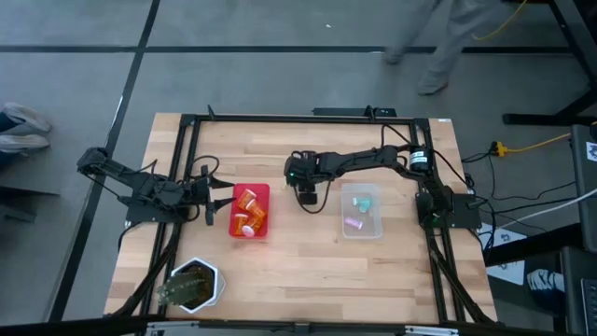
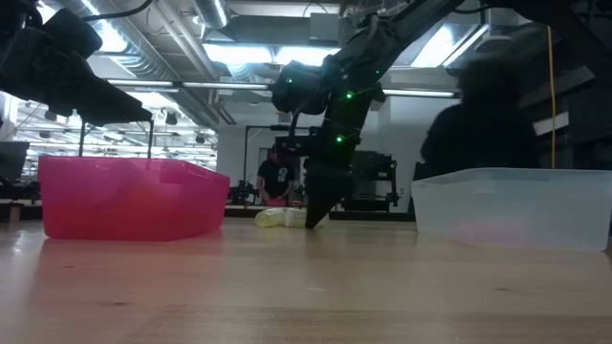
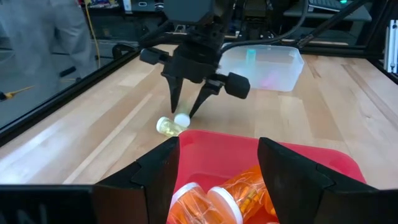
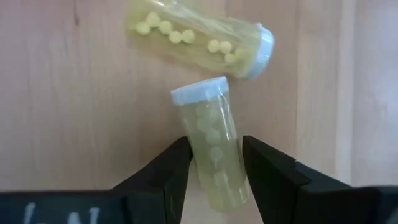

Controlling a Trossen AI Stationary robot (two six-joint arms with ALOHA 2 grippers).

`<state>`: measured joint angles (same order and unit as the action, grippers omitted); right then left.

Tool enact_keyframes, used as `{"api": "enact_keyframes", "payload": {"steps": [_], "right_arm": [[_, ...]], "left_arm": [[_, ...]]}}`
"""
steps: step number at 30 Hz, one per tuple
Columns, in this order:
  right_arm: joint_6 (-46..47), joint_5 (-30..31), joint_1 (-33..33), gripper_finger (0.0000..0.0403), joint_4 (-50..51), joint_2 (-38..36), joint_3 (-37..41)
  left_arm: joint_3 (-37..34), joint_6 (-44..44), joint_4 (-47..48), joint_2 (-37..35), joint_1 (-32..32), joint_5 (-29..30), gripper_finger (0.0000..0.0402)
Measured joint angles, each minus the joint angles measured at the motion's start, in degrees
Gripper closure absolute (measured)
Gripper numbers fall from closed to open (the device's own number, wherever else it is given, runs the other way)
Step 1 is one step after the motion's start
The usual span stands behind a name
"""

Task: Pick and place medicine bottles into bin by pill shape (circle, oval)
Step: Put the right small yellow pill bottle into the transparent bin

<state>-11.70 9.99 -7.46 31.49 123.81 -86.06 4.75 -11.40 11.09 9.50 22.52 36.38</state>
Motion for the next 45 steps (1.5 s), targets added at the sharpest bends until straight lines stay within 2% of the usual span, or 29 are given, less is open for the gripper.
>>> {"api": "enact_keyframes", "payload": {"steps": [5,8,13,17,25,30,34,39,45], "right_arm": [[5.41,0.64,0.05,0.0251,0.73,0.03,-0.04],[7.00,2.83,0.28,0.0272,1.18,0.16,-0.40],[7.29,2.83,0.49,0.0314,3.94,0.54,-2.80],[11.01,4.53,1.34,0.0318,13.19,0.59,-7.80],[14.06,15.66,6.42,0.0315,37.56,0.40,-18.70],[20.91,18.84,10.44,0.0315,50.23,0.35,-22.32],[27.92,20.34,14.77,0.0315,59.00,0.33,-22.39],[30.49,22.80,20.77,0.0315,58.59,-1.89,-19.01],[38.84,26.53,26.85,0.0315,58.64,-7.86,-11.75]], "left_arm": [[0.00,0.00,0.00,0.00,0.00,-0.02,0.0190],[0.00,0.00,0.00,0.01,0.00,-0.01,0.0190],[0.00,0.00,0.00,0.00,0.00,-0.02,0.0190],[0.00,0.00,0.00,0.00,0.00,-0.02,0.0190],[0.00,0.00,0.00,0.01,0.00,-0.02,0.0190],[0.00,0.00,0.00,0.00,0.00,-0.02,0.0190],[0.00,0.00,0.00,0.02,0.00,-0.02,0.0190],[0.00,0.00,0.04,0.02,0.00,-0.02,0.0190],[-0.01,0.00,-0.01,0.00,0.00,-0.01,0.0190]]}}
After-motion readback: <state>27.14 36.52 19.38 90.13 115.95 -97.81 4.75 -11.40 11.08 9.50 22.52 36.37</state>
